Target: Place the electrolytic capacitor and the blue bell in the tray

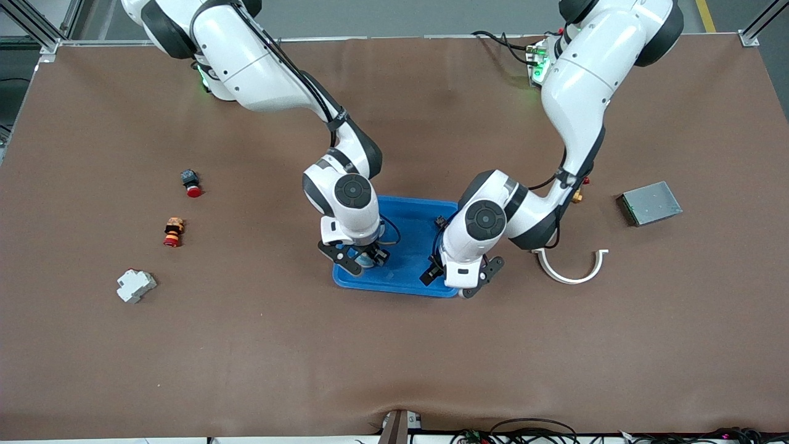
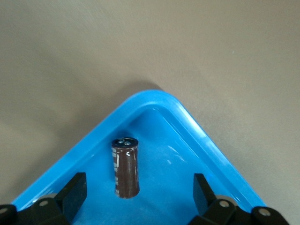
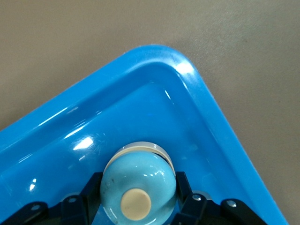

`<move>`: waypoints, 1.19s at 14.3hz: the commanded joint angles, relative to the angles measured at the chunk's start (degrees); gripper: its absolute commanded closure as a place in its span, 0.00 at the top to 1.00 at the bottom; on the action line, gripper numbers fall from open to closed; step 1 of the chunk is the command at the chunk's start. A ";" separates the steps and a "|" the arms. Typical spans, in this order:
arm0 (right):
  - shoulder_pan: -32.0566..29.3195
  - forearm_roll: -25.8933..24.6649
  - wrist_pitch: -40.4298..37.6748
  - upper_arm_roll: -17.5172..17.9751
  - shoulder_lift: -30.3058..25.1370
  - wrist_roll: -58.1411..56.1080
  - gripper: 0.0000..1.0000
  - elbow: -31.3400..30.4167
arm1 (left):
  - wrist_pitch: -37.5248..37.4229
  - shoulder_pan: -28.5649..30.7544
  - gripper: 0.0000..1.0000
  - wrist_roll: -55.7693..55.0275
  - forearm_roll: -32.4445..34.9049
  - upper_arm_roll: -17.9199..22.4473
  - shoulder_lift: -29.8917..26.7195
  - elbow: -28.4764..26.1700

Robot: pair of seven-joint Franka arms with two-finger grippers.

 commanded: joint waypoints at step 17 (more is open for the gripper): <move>-2.13 0.38 -15.59 1.03 -4.73 -0.38 1.00 6.02 | -26.77 30.52 1.00 66.12 -8.16 -0.12 -27.84 -11.98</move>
